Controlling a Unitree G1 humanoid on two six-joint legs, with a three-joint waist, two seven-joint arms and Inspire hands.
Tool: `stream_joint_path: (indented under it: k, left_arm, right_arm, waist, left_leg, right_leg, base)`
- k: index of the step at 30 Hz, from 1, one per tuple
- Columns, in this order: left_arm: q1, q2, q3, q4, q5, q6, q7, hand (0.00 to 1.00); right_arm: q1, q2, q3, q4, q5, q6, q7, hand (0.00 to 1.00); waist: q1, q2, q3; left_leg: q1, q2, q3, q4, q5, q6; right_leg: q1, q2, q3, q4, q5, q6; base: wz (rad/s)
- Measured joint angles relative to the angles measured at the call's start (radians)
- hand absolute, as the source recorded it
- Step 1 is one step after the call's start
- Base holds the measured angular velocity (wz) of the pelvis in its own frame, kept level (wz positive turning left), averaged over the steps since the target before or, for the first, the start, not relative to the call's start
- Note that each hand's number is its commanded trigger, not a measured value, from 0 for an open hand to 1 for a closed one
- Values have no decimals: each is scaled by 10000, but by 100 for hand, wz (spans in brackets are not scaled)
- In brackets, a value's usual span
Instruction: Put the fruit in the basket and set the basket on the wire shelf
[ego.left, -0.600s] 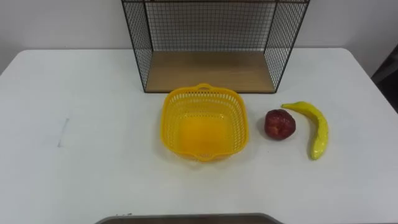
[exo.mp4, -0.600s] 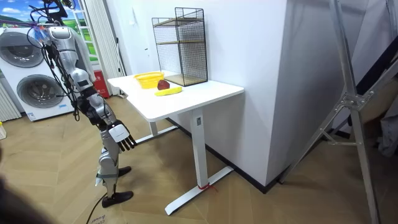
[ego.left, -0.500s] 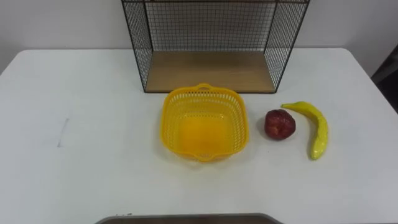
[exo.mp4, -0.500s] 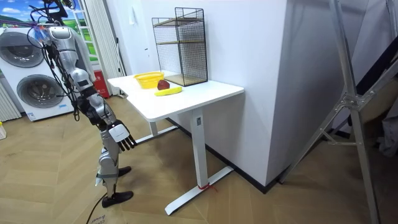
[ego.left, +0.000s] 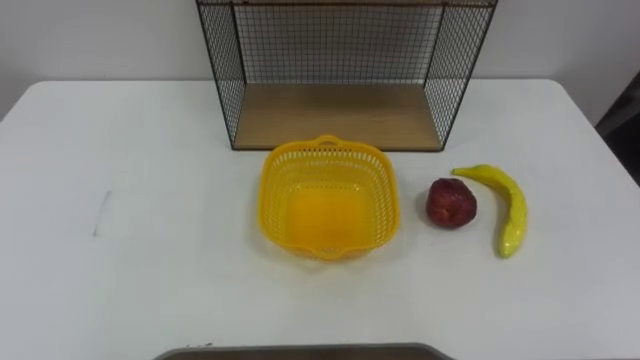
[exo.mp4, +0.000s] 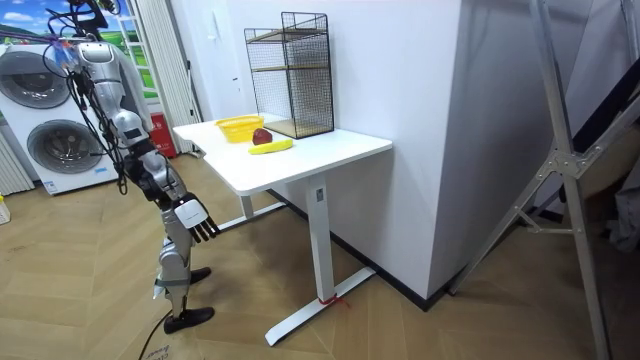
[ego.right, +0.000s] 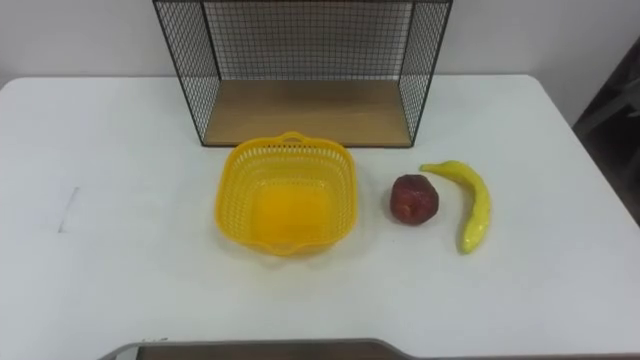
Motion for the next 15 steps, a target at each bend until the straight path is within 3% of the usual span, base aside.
stream_joint_path:
  k: [5,10,13,15]
  left_arm:
    - [-6,-3,0,21,-1,2,9,0]
    - [-50,-10,-1,26,-224,-99,168,0]
    - [-2,-26,204,127,-212,-237,222,0]
    - [84,-42,574,84,-207,-333,412,0]
  right_arm:
    - [74,25,-13,11,235,1,-139,0]
    - [123,116,-43,236,1807,27,-425,0]
    - [317,165,-747,390,2715,96,-603,0]
    - [469,139,-1640,386,4172,108,-790,0]
  waist:
    - [14,-33,35]
    - [8,-62,46]
    - [-23,-57,52]
    - [-167,-65,55]
  left_leg:
    - [41,2,15,-5,-5,-7]
    - [52,4,20,-17,-13,-8]
    - [113,4,47,-43,-13,-8]
    - [228,3,59,-89,-12,-8]
  right_leg:
    - [13,1,-18,59,-1,0]
    - [14,3,27,79,-11,6]
    - [48,3,86,79,-10,7]
    - [156,5,85,56,-11,8]
  base:
    - [0]
    - [0]
    - [-2]
    - [0]
